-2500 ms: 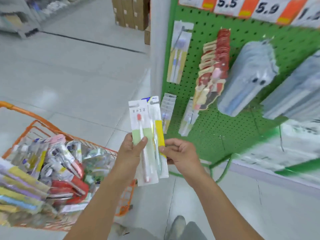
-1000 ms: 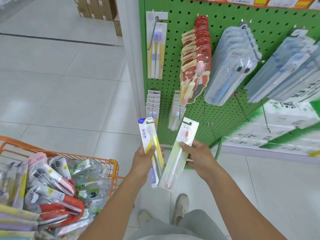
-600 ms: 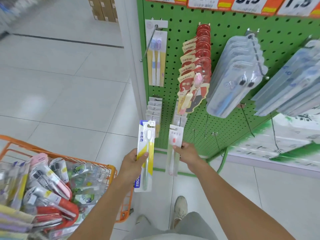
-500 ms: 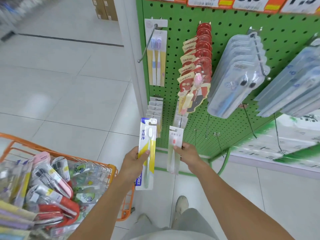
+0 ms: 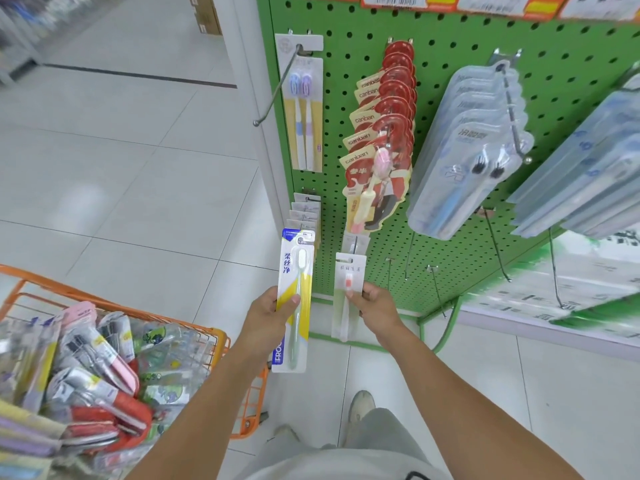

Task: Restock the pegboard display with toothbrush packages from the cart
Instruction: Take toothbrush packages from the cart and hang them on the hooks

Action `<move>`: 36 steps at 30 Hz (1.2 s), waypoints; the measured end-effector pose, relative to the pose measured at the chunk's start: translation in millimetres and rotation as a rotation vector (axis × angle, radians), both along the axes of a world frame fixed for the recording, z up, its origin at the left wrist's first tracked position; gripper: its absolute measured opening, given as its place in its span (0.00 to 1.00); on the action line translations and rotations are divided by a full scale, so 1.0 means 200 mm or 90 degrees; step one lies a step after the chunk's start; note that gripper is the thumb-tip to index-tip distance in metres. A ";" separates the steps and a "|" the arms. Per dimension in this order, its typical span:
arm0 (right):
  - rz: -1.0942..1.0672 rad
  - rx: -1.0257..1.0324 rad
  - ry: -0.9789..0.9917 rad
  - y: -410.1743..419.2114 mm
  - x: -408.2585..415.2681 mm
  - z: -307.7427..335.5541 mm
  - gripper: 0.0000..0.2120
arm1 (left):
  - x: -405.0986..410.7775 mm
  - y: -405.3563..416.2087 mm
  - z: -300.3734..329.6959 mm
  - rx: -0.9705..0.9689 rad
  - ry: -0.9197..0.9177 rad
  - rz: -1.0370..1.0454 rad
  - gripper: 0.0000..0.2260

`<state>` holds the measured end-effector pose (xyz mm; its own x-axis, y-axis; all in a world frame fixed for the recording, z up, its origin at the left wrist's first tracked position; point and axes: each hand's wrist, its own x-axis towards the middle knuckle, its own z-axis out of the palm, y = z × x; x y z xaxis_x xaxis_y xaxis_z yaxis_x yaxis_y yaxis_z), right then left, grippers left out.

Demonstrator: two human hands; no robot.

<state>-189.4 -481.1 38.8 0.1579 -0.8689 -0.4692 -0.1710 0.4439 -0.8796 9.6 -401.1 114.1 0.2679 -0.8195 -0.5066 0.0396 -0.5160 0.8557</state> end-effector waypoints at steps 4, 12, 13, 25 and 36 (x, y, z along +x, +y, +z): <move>-0.024 0.013 -0.018 0.03 -0.02 -0.03 0.07 | 0.00 0.01 -0.02 0.006 -0.002 0.004 0.07; 0.019 0.032 0.069 -0.04 -0.02 -0.13 0.12 | -0.02 0.04 -0.03 0.017 0.001 -0.008 0.08; 0.022 0.027 0.067 -0.04 -0.01 -0.12 0.08 | -0.02 0.04 -0.03 0.018 0.002 -0.006 0.08; 0.078 -0.015 0.107 -0.06 -0.03 -0.04 0.06 | 0.00 0.07 -0.02 0.031 -0.013 0.012 0.06; -0.092 0.210 0.181 -0.19 -0.02 0.04 0.28 | -0.03 0.05 0.00 0.016 -0.003 -0.019 0.07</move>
<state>-193.1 -518.9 47.2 -0.1290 -0.6695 -0.7315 -0.3003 0.7294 -0.6146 3.8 -391.2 114.3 0.2453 -0.8145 -0.5257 0.0200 -0.5379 0.8428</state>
